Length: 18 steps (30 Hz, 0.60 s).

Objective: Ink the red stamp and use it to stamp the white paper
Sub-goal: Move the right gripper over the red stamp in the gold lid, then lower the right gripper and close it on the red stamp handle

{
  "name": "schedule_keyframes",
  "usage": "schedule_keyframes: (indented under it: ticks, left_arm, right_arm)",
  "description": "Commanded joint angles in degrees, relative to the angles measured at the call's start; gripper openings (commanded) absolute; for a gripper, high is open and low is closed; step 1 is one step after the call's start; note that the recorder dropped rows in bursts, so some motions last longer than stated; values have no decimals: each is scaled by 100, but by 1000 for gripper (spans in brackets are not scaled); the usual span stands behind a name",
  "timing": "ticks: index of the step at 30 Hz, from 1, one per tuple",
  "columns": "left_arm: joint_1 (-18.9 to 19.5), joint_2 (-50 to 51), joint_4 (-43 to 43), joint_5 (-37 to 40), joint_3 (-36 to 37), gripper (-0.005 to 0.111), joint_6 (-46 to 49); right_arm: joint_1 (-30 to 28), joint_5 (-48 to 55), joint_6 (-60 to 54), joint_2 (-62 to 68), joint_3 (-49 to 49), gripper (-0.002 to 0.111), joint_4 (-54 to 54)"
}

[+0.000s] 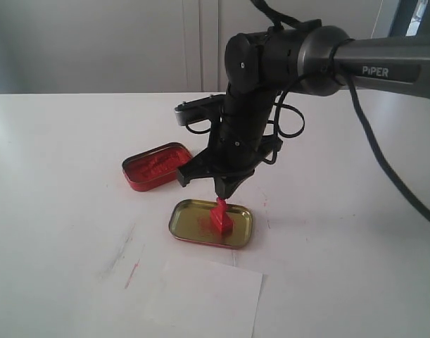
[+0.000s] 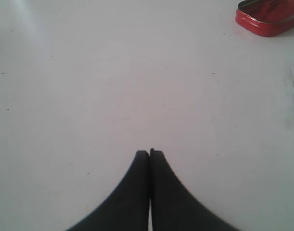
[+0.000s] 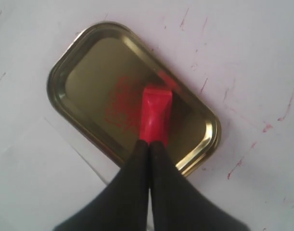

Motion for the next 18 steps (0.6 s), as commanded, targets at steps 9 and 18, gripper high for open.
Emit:
schedule_keyframes:
  ticks: [9, 18]
  left_arm:
    - [10, -27, -9, 51, 43, 0, -25]
    - [10, -27, -9, 51, 43, 0, -25]
  right_arm:
    - [1, -144, 57, 185, -44, 25, -37]
    - [1, -247, 72, 185, -44, 35, -37]
